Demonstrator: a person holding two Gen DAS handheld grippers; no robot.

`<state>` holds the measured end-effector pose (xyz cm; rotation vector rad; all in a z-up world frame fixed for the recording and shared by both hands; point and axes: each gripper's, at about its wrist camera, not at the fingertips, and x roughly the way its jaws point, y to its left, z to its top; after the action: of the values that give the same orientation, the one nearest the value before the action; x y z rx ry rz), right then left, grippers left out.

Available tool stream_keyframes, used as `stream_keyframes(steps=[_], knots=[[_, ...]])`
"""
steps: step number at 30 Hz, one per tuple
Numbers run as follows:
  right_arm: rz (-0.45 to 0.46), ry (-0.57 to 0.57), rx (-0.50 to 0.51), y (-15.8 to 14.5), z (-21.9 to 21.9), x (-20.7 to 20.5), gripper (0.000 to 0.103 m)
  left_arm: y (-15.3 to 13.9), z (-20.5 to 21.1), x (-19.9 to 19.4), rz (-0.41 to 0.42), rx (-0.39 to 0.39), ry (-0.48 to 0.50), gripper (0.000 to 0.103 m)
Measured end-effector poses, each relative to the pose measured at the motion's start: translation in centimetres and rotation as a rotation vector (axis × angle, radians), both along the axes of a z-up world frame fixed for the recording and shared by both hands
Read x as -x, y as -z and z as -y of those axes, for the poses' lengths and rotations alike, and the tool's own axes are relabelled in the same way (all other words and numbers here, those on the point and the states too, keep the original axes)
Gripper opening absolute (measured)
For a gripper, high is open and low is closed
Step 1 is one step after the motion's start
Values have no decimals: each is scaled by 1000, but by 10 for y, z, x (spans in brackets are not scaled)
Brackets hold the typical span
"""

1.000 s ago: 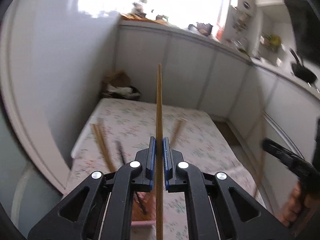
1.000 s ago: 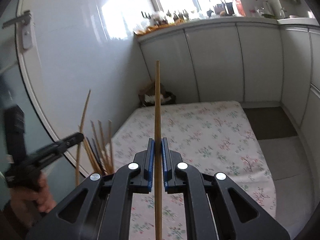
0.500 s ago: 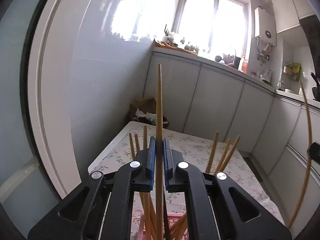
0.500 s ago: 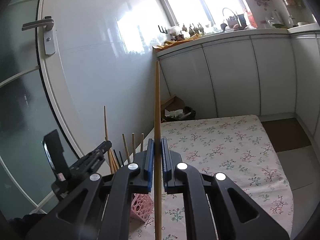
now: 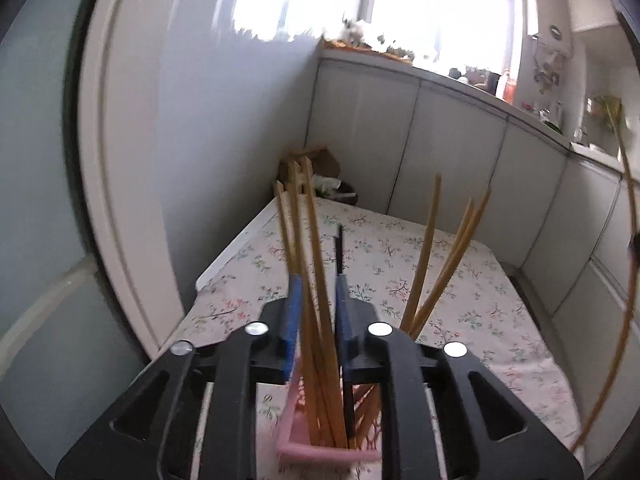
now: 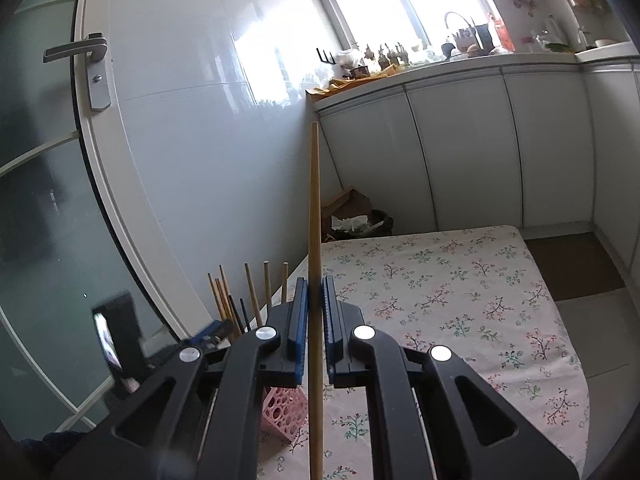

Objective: Organize utensils

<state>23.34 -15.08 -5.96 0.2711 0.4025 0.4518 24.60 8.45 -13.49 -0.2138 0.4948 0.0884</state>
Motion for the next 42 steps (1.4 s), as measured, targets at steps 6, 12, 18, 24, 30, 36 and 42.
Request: stream_keyframes(steps=[6,12,18,24,30,36,42], knots=[[-16,8,-2,10,-9,-5,8,-35,-30,4,-229,133,36,44],[20,59,-139,16,-25,-9,8,-39,-45,-1,-305,154,53,58],[65,111,-199,24,-65,-24,8,-32,-62,-7,-338,201,56,60],[165,111,-153,29,-107,-33,8,-31,-78,-5,-337,245,44,61],[178,132,-91,47,-126,-36,8,-30,-83,-5,-339,268,48,62],[154,223,-56,76,-128,-29,8,-32,-81,-6,-334,259,53,62],[123,144,8,84,-136,-15,9,-35,-79,-4,-328,245,66,62]])
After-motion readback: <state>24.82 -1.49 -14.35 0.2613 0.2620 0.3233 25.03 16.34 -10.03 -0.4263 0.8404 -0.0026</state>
